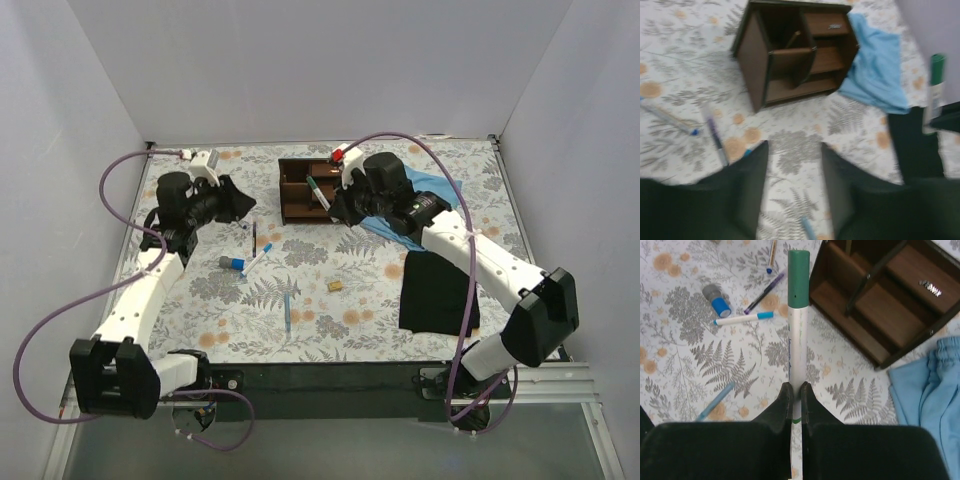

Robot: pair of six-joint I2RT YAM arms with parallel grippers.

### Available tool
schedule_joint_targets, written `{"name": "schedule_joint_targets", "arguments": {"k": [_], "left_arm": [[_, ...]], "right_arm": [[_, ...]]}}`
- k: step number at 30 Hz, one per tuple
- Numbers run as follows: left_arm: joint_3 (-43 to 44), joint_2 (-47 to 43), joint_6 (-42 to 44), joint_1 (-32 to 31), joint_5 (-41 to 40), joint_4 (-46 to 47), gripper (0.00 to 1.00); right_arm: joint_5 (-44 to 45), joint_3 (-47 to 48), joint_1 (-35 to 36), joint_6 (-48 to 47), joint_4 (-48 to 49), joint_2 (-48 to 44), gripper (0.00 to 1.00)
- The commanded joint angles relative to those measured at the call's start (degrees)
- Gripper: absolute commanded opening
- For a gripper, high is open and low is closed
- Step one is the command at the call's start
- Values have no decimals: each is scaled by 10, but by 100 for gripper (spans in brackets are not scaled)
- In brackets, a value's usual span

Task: Sort the stationery into containers
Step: Pick up the pen from the center of the board, then place the pen in the storage box.

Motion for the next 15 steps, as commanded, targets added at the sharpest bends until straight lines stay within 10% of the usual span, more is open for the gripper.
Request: {"name": "schedule_joint_targets", "arguments": {"k": [1, 15], "left_arm": [[87, 79, -62, 9, 131, 99, 0], [239, 315, -104, 12, 99, 227, 0]], "right_arm": [[-18, 38, 1, -36, 109, 66, 1], [-55, 204, -10, -57, 259, 261, 1]]}}
